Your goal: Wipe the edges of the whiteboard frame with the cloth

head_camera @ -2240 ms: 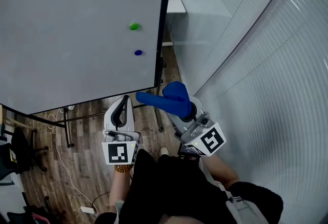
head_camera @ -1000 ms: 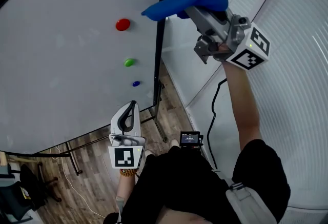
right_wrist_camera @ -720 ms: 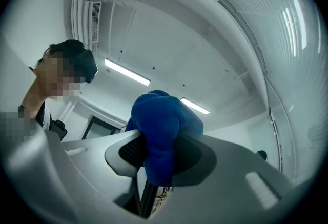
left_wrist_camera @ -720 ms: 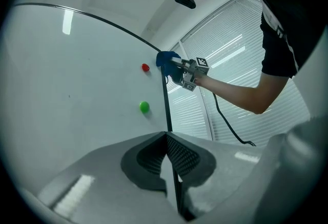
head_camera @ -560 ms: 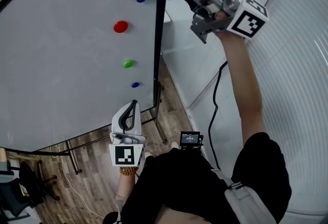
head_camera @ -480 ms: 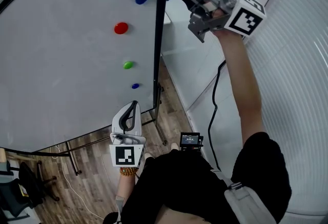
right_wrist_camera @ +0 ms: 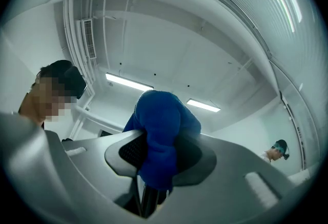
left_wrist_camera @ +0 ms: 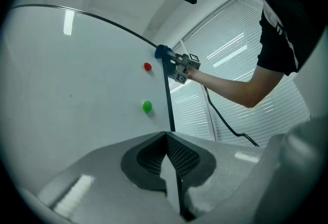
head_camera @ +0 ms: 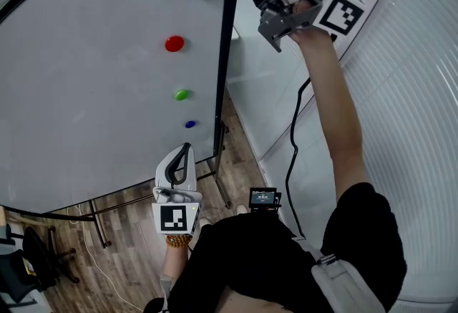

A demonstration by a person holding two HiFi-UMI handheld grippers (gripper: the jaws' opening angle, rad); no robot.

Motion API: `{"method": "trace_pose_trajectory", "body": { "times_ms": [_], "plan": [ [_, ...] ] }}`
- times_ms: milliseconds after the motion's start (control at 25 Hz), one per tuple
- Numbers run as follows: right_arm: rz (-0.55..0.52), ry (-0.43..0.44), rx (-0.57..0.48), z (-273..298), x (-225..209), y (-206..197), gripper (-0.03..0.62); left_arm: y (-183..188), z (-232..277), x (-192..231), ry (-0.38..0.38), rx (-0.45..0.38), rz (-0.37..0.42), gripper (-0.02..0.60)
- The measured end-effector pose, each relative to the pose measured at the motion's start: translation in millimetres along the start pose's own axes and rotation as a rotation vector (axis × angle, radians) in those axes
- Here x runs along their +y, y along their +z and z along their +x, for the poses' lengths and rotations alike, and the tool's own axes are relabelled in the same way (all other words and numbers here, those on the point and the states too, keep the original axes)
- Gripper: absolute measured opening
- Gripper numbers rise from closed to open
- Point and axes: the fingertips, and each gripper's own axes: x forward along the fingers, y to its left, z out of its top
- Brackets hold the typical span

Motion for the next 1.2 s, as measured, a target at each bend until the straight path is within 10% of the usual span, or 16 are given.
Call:
{"method": "trace_pose_trajectory", "body": {
  "times_ms": [1200],
  "plan": [
    [0.026, 0.043, 0.019, 6.8, 10.4, -2.0, 0.137, 1.3, 7.9, -8.1, -0.018, -0.022, 0.011, 0.0]
  ]
}}
